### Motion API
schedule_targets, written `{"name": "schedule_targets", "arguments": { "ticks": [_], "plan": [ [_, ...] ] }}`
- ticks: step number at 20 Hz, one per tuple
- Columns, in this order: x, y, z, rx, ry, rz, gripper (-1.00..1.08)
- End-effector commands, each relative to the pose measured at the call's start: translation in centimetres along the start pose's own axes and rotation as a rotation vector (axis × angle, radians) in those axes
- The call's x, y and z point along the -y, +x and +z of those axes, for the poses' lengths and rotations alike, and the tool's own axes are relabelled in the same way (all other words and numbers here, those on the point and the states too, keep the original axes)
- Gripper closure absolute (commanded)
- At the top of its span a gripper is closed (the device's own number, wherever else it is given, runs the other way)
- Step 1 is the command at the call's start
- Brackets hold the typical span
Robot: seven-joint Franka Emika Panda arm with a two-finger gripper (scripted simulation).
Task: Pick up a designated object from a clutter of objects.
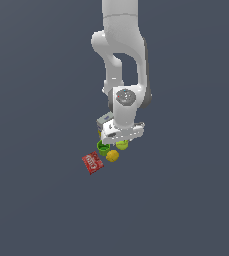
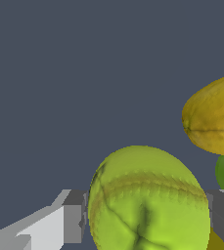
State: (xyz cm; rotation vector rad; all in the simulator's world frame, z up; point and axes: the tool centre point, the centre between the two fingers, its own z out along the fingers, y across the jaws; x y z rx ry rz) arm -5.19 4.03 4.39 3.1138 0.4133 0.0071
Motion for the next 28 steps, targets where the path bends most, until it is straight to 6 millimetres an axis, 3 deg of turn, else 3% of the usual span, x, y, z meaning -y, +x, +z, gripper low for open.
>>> {"name": "schedule_targets", "arguments": {
  "ticks": [1,9,15,21,28],
  "plan": [
    [0.0,-0.1,0.3,0.004,0.001,0.000,1.08],
    [-0.1,0.1,-0.2,0.000,0.000,0.000,1.08],
    [-0.9,0.4,-2.0,0.000,0.000,0.000,1.08],
    [-2.5,1.1,-5.4,0.000,0.001,0.000,1.08],
    [-5.3,2.4,-11.3,0.001,0.002,-0.001,1.08]
  ]
}}
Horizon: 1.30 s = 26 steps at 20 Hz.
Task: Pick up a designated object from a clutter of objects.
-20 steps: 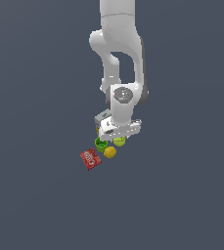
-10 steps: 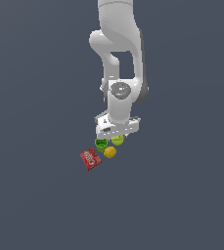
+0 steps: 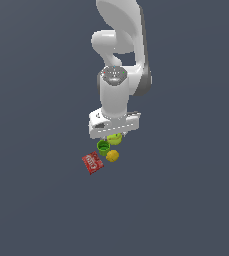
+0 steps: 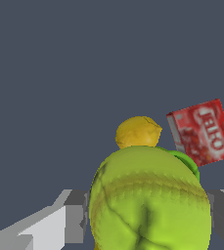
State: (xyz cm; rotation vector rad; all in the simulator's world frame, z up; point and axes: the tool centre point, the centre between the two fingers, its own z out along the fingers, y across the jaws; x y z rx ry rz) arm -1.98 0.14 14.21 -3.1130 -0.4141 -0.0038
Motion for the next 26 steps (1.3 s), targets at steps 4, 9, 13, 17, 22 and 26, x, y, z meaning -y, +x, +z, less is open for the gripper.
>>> {"name": "schedule_targets", "arguments": {
  "ticks": [4,9,13,17,22,26],
  "plan": [
    [-2.4,1.1,-5.2,-0.001,0.000,0.000,1.08],
    [-4.5,2.2,-9.8,-0.001,0.001,0.000,1.08],
    [-6.3,3.1,-13.5,0.000,0.001,0.000,1.08],
    [-8.0,4.0,-17.0,0.000,0.001,0.000,1.08],
    [-9.8,5.0,-20.7,0.001,0.000,0.000,1.08],
    [-11.1,5.8,-23.4,0.002,0.000,0.000,1.08]
  ]
}}
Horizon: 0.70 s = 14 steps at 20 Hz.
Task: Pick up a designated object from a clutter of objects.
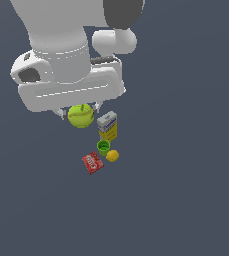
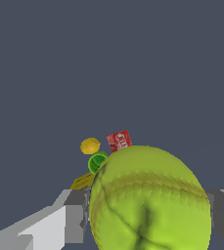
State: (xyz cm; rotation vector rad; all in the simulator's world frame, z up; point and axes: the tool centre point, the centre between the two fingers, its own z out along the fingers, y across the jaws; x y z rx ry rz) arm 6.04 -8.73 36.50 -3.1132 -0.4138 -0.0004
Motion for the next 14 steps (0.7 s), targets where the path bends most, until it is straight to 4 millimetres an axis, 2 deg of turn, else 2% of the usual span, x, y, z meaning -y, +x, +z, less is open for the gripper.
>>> {"name": "schedule_targets", "arguments": {
  "ticks": [1,7,14],
  "plan": [
    [-0.8,0.5,-1.7,-0.001,-0.001,0.000,1.08],
    [-2.2,1.3,-4.6,0.000,-0.001,0.000,1.08],
    [-3.2,2.0,-6.4,0.000,-0.001,0.000,1.08]
  ]
}}
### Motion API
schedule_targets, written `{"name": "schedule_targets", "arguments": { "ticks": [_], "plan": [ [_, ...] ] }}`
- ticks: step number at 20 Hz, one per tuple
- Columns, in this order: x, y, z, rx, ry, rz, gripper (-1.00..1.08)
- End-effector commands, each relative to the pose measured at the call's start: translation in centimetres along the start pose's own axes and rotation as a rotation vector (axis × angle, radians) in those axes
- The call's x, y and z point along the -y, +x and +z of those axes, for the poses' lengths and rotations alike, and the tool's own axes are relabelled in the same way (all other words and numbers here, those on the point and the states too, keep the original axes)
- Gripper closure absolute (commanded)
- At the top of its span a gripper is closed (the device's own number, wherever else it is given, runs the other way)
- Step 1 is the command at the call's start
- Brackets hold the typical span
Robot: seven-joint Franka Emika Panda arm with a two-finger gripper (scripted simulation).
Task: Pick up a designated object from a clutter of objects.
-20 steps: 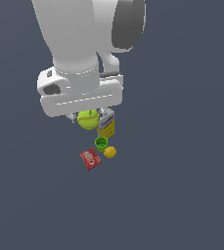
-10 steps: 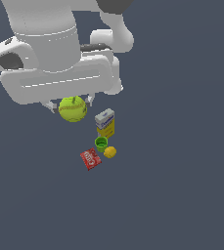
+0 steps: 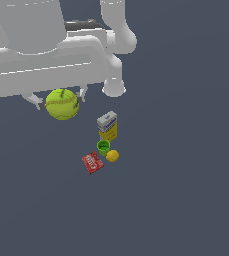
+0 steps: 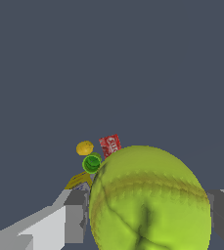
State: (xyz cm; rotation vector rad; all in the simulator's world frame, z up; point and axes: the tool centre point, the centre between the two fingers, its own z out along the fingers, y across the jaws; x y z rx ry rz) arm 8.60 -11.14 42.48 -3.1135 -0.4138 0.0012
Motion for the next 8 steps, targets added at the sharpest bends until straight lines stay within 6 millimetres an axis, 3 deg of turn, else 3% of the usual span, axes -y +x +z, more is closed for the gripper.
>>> {"name": "schedule_targets", "arguments": {
  "ticks": [1,8],
  "plan": [
    [-0.24,0.18,-0.59,-0.001,-0.001,0.000,1.08],
    [-0.47,0.40,-1.00,-0.001,-0.001,0.000,1.08]
  ]
}}
